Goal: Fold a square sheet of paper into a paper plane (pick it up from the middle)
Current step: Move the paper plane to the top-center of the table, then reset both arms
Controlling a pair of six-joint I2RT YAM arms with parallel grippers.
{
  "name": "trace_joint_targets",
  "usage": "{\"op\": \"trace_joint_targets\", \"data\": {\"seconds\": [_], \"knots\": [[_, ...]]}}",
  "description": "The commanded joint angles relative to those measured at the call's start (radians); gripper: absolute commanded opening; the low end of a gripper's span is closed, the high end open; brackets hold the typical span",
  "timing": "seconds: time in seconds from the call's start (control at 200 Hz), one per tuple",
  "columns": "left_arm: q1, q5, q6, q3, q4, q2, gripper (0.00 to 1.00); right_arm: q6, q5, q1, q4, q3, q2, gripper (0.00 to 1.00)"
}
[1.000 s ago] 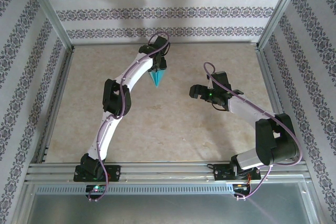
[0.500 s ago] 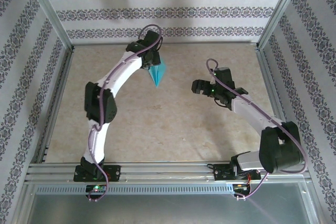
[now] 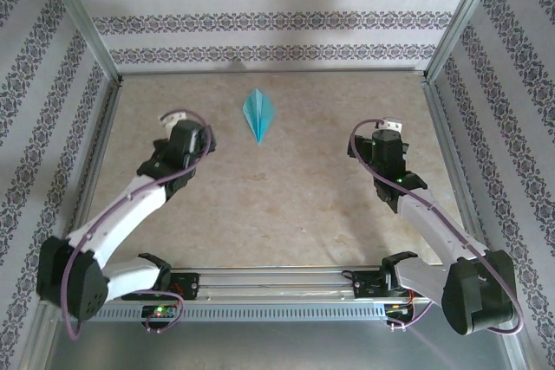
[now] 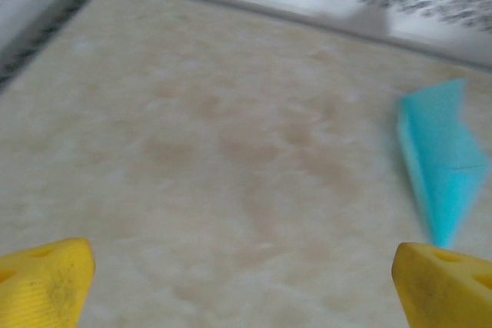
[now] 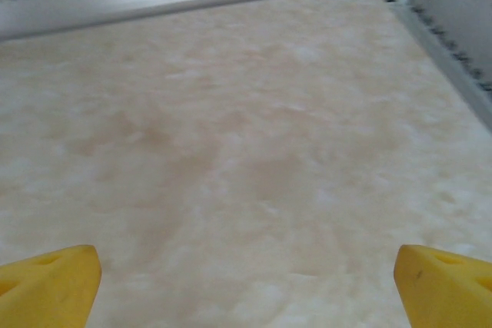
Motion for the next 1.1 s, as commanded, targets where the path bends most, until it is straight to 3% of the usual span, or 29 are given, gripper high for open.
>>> {"op": "trace_joint_targets", "data": {"seconds": [0.0, 0.18, 0.225, 0.32, 0.59, 0.834, 1.094], "knots": [[0.050, -0.129, 0.065, -0.146, 0.159, -0.120, 0.99, -0.047, 0.152, -0.023, 0.109, -0.060, -0.010, 0.98], [0.144, -0.171, 0.195, -0.429, 0.471, -0.212, 0.99, -0.120, 0.164, -0.047, 0.277, -0.147, 0.066, 0.98], [0.162, -0.152, 0.220, -0.442, 0.472, -0.233, 0.99, -0.143, 0.153, -0.054, 0.314, -0.154, 0.094, 0.98], [0.193, -0.134, 0.330, -0.497, 0.635, -0.224, 0.99, -0.189, 0.108, -0.064, 0.398, -0.165, 0.143, 0.98], [0.286, 0.135, 0.431, -0.581, 1.000, -0.017, 0.99, -0.275, -0.104, -0.119, 0.625, -0.204, 0.230, 0.98], [0.326, 0.335, 0.456, -0.554, 1.215, 0.203, 0.99, -0.284, -0.310, -0.186, 0.729, -0.231, 0.264, 0.98], [0.344, 0.405, 0.457, -0.538, 1.324, 0.353, 0.99, -0.260, -0.424, -0.226, 0.817, -0.223, 0.359, 0.98]]}}
